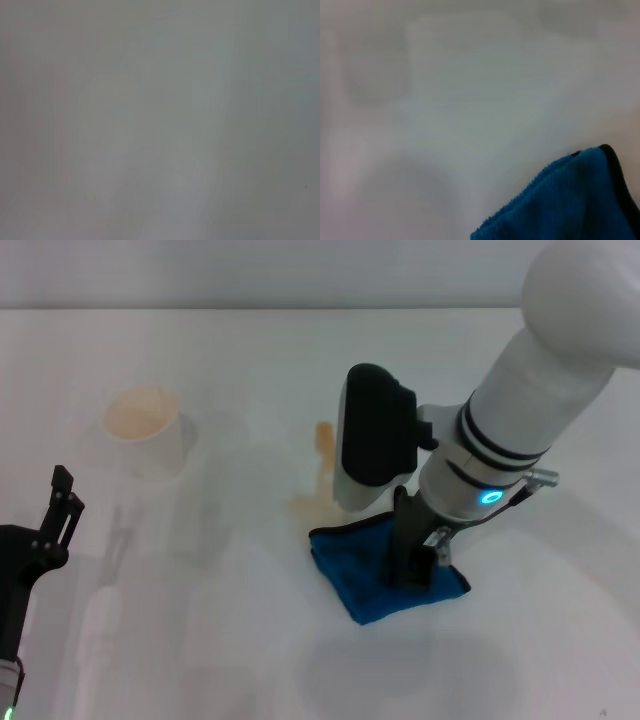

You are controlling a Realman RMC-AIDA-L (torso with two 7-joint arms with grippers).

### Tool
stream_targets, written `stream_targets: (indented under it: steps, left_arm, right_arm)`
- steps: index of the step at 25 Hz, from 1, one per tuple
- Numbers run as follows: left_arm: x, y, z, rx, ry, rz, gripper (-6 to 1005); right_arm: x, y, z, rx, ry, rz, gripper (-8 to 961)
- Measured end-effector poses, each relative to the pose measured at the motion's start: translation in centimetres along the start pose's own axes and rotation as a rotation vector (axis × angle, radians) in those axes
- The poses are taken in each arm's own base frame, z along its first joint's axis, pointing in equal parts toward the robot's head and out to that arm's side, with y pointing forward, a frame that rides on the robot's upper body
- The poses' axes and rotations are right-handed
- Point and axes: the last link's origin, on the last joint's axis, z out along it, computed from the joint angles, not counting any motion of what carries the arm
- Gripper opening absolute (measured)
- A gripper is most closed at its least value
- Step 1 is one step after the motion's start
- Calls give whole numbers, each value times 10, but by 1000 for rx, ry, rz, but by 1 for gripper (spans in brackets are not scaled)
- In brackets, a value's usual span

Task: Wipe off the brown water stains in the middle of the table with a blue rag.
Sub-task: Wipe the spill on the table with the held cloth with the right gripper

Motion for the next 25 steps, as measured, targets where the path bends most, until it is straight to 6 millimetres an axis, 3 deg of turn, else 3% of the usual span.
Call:
stream_targets:
  steps: [11, 25]
  left_arm:
    - [0, 0, 0, -1, -1, 0, 862]
    - [0, 3, 4, -18, 2, -1, 862]
  right_arm:
    - [-23, 4, 13, 68, -127, -53, 135]
    - [-29, -17, 30, 241, -288, 8, 135]
